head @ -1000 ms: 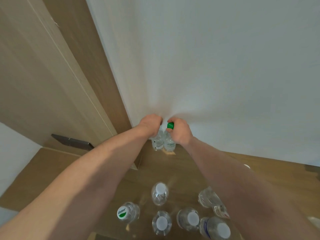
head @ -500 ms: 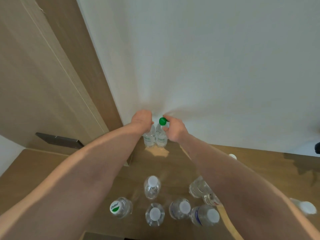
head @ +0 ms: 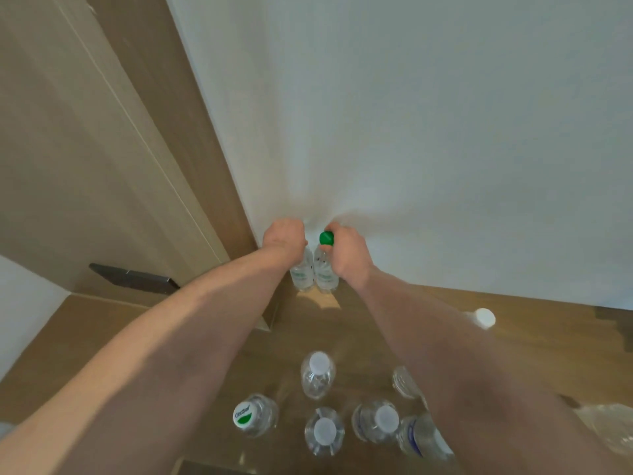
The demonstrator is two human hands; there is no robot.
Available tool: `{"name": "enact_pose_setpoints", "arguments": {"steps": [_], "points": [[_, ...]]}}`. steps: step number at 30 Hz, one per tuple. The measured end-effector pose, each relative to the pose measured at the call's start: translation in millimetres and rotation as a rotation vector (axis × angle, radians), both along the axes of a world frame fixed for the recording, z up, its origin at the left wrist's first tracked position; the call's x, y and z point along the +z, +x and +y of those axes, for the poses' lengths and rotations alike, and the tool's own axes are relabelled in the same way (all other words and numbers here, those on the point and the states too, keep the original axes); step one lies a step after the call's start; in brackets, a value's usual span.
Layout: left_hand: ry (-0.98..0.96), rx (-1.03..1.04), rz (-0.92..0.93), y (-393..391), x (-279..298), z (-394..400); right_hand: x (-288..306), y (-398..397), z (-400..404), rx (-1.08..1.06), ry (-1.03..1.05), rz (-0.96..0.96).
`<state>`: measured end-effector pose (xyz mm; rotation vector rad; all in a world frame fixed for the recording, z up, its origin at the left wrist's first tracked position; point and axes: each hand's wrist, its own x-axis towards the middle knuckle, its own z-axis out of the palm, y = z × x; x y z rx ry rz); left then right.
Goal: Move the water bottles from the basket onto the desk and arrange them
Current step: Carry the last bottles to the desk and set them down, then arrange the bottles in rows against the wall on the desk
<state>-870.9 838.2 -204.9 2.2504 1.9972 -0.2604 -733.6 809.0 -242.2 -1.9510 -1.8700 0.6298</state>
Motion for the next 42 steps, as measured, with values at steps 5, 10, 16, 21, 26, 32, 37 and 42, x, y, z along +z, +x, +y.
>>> {"name": "enact_pose_setpoints", "arguments": {"steps": [5,10,16,21,26,32,37,42], "points": [[-0.006,-0.017,-0.039,-4,3,-2,1,-3,-1,-0.019,-0.017,0.020],[-0.013,-0.046,-0.032,-6,13,-14,27,10,-13,-0.004,-0.068,-0.007],[0.048,-0.116,-0.273,-13,61,-79,84,52,-95,-0.093,-0.003,0.255],[-0.115,-0.240,-0.380,-27,86,-166,122,124,-196,-0.137,-0.016,0.221],[-0.221,-0.333,-0.385,-32,72,-215,117,178,-257,-0.102,-0.134,-0.013],[-0.199,-0.279,-0.256,-27,44,-219,90,219,-268,-0.235,-0.074,-0.088],[-0.221,-0.337,-0.278,14,60,-233,79,224,-263,-0.105,-0.199,-0.077],[-0.201,-0.413,-0.427,113,65,-211,65,215,-265,0.147,-0.372,-0.138]]}}
